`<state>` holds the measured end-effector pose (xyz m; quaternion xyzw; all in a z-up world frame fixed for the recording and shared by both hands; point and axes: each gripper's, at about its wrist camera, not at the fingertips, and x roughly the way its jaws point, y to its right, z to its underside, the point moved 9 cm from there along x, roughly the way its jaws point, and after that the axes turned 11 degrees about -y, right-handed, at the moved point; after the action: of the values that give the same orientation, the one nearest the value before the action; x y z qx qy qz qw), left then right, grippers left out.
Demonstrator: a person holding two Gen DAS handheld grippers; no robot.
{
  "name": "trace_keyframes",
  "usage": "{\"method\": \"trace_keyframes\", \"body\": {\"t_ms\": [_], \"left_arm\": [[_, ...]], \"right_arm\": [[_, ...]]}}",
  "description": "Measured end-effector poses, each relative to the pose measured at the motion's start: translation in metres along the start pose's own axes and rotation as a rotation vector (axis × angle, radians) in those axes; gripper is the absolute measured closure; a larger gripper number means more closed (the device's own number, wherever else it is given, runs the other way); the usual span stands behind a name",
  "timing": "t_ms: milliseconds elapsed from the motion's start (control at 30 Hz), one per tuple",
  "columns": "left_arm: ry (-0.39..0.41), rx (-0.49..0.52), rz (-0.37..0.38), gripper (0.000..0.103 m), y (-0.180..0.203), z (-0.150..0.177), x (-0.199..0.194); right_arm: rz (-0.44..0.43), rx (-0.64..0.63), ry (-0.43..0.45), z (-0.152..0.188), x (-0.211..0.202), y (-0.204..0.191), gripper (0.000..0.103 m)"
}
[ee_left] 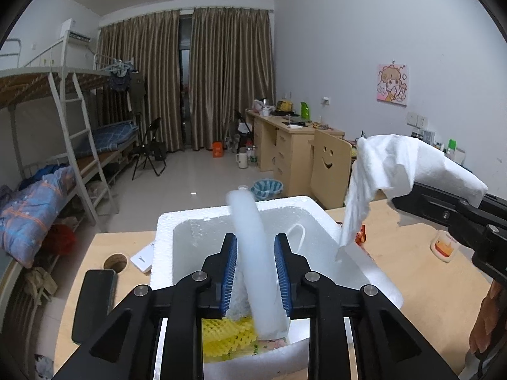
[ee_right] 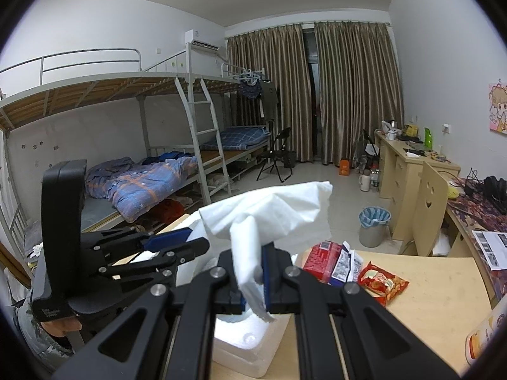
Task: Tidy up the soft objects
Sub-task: 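Open the left gripper to drop the foam stick into the box, then lower the right gripper into the box and open it, releasing the tissue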
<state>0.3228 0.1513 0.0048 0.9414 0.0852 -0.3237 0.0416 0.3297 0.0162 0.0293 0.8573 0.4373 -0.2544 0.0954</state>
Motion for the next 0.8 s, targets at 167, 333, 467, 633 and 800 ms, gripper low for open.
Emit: {"method": "trace_keyframes", "body": {"t_ms": [167,333,467,633,800], "left_arm": [[0.013,-0.014,-0.025,0.023,-0.004,0.0,0.001],[0.056,-0.043,-0.054,0.009,-0.01,-0.001,-0.008],[0.064,-0.054,-0.058,0.008,-0.016,-0.002,-0.012],[0.079,-0.058,-0.072,0.004,-0.017,-0.001,-0.02],[0.105,-0.069,-0.093,0.003,-0.027,0.003,-0.034]], "right_arm": [[0.006,0.01,0.008,-0.001,-0.002,0.005,0.093],[0.008,0.008,0.01,-0.001,-0.002,0.005,0.093],[0.008,0.008,0.009,-0.001,-0.001,0.004,0.093],[0.009,0.003,0.006,-0.001,-0.001,0.004,0.093],[0.002,-0.003,0.0,-0.002,0.003,0.001,0.092]]}}
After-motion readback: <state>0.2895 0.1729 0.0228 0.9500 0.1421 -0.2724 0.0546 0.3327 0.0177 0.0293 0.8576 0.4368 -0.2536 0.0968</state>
